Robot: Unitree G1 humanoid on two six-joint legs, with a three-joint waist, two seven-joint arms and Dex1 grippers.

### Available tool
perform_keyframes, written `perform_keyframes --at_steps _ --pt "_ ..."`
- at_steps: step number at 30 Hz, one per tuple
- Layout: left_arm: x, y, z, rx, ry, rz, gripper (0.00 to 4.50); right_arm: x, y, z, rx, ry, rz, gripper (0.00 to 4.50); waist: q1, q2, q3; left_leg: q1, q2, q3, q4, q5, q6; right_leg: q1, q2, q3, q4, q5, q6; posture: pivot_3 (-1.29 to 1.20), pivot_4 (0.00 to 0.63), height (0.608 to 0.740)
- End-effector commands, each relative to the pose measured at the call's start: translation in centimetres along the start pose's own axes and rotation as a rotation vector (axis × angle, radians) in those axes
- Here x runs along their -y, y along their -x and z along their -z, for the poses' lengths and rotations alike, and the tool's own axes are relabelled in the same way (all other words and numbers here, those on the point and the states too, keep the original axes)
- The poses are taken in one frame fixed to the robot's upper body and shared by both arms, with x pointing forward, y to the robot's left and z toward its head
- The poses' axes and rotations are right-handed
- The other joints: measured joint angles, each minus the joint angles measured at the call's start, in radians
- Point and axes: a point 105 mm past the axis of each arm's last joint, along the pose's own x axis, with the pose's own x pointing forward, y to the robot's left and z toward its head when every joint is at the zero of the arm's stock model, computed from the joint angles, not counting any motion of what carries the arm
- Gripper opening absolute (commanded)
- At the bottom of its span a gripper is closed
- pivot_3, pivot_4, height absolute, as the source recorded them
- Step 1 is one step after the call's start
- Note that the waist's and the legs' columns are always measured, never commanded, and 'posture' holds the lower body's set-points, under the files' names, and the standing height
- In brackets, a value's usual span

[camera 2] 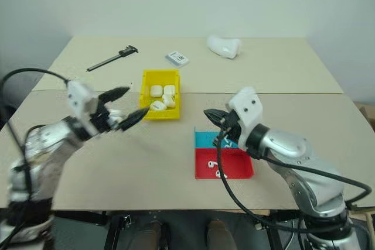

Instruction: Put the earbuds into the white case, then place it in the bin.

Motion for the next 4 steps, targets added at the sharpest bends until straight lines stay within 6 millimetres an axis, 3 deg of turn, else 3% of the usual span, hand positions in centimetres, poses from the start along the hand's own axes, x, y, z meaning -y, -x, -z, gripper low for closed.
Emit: perform_keyframes --at_steps 1,4 --pt "2.3 1.9 -1.7 -0.011 -0.004 0.090 4.48 1.1 1.6 -0.4 0.024 0.060 0.005 0.00 0.005 0.000 0.000 0.001 0.000 0.000 0.000 0.000 0.000 0.001 0.000 0.000 0.000 0.000 0.000 0.00 0.150 0.740" --pt "2.9 3.0 -1.3 -0.048 0.027 0.080 4.48 1.2 2.4 0.1 -0.001 0.081 -0.034 0.00 0.004 0.000 0.000 0.005 -0.001 0.000 0.000 0.000 0.000 0.003 0.001 0.000 0.000 0.000 0.000 0.00 0.150 0.740"
